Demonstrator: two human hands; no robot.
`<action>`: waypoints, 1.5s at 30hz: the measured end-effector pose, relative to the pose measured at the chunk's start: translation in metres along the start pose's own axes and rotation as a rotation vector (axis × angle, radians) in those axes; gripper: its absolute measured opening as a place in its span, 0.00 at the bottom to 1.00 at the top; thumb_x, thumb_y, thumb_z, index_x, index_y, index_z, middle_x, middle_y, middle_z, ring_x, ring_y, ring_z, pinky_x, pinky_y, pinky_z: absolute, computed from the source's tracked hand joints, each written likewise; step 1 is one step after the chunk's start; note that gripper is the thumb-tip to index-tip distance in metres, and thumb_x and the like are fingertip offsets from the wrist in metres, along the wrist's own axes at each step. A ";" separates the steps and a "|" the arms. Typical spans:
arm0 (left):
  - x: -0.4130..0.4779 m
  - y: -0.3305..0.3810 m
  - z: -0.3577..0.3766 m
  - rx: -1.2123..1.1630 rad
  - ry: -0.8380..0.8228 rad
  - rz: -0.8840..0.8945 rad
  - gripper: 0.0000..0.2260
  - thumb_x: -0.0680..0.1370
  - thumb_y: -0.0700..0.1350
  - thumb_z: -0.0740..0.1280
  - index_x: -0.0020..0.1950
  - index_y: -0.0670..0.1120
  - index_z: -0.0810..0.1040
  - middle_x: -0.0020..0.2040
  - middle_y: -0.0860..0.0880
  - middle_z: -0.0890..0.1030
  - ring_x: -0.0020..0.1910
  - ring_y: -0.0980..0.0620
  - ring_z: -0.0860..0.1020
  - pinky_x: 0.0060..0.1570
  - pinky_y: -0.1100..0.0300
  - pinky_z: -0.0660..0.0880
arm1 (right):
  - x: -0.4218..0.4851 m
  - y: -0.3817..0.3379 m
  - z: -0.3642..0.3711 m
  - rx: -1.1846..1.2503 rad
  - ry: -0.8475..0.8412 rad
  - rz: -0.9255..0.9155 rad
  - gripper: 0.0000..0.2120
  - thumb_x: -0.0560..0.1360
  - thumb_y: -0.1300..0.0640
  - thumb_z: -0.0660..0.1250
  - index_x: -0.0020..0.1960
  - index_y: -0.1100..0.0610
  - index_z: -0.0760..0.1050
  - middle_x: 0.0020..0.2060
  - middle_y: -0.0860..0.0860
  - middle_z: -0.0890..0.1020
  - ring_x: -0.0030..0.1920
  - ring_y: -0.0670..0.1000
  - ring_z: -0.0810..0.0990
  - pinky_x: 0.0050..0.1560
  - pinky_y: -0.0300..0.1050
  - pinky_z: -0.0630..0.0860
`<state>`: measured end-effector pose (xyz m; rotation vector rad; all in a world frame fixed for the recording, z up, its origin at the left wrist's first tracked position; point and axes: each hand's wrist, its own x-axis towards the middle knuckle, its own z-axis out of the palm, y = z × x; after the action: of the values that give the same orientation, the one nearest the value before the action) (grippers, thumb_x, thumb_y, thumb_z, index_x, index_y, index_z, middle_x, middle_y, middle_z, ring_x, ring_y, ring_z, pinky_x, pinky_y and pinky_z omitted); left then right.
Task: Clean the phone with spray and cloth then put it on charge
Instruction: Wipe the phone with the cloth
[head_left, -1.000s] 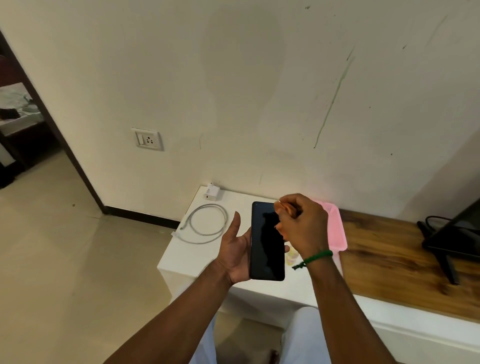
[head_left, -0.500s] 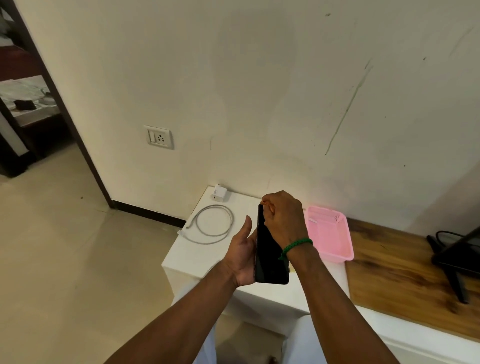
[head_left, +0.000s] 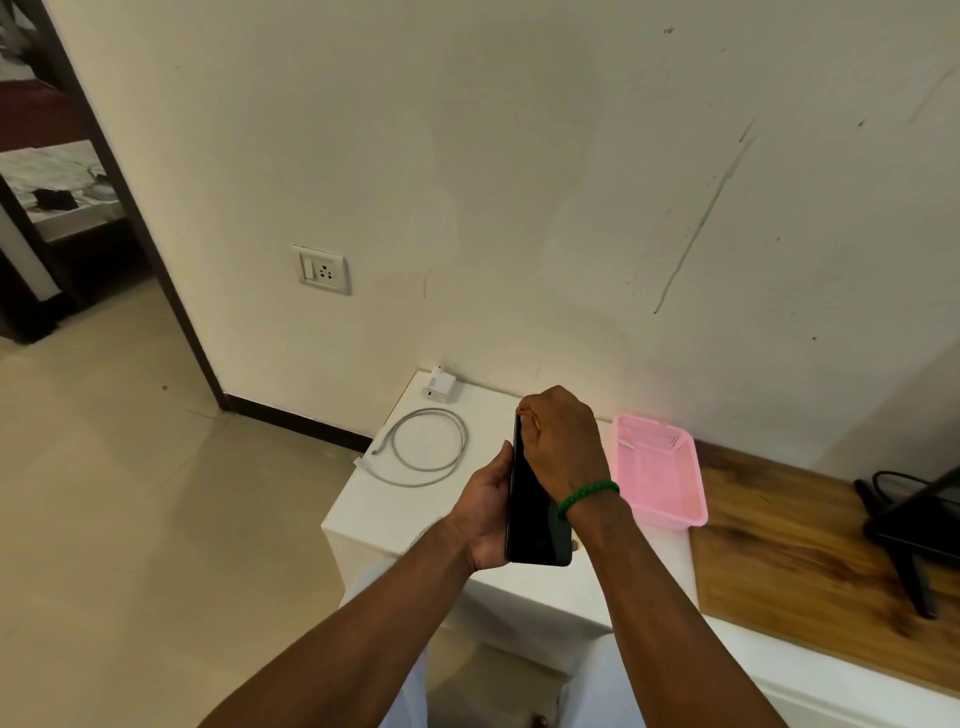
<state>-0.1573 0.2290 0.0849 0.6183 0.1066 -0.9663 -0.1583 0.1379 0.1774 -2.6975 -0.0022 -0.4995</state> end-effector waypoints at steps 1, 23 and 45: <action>0.000 0.001 0.001 0.002 0.004 0.002 0.28 0.79 0.65 0.53 0.57 0.45 0.82 0.54 0.41 0.81 0.53 0.41 0.79 0.54 0.44 0.74 | -0.001 0.000 0.000 0.002 -0.007 -0.001 0.12 0.75 0.62 0.57 0.40 0.62 0.77 0.40 0.58 0.77 0.40 0.57 0.75 0.41 0.46 0.71; 0.002 0.003 0.003 0.023 -0.011 0.026 0.30 0.78 0.65 0.56 0.71 0.45 0.71 0.66 0.40 0.74 0.65 0.39 0.71 0.66 0.43 0.68 | -0.005 0.002 0.003 -0.021 0.001 -0.011 0.08 0.74 0.64 0.61 0.37 0.62 0.74 0.37 0.57 0.75 0.38 0.58 0.75 0.38 0.47 0.70; -0.001 0.001 0.008 0.072 0.044 0.021 0.29 0.78 0.63 0.56 0.71 0.44 0.72 0.65 0.40 0.74 0.65 0.39 0.71 0.71 0.43 0.63 | -0.002 0.002 0.006 -0.005 0.075 -0.017 0.07 0.74 0.65 0.61 0.44 0.66 0.77 0.43 0.60 0.77 0.44 0.58 0.75 0.42 0.46 0.71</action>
<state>-0.1590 0.2257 0.0927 0.7064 0.1046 -0.9393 -0.1580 0.1383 0.1708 -2.6835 -0.0025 -0.6067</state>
